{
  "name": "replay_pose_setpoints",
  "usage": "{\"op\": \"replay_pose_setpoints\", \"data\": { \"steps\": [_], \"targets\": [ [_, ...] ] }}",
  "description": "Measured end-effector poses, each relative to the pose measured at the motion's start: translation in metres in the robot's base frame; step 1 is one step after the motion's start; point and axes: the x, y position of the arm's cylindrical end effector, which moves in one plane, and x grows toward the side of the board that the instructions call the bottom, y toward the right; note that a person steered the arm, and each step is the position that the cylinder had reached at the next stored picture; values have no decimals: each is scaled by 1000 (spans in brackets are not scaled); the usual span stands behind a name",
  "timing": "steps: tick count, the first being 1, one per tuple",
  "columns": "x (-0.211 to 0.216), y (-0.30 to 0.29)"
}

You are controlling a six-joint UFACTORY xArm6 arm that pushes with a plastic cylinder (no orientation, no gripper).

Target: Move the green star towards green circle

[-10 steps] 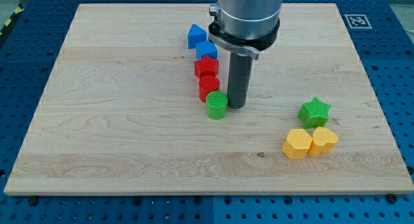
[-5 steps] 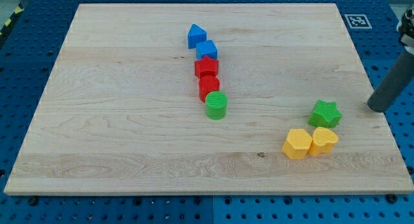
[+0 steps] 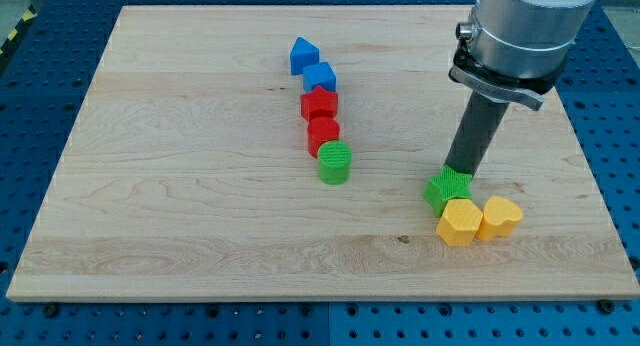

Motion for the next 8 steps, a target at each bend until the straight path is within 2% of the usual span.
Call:
{"op": "replay_pose_setpoints", "data": {
  "steps": [2, 3, 6, 7, 8],
  "targets": [
    [16, 55],
    [16, 43],
    [16, -59],
    [16, -60],
    [28, -29]
  ]
}}
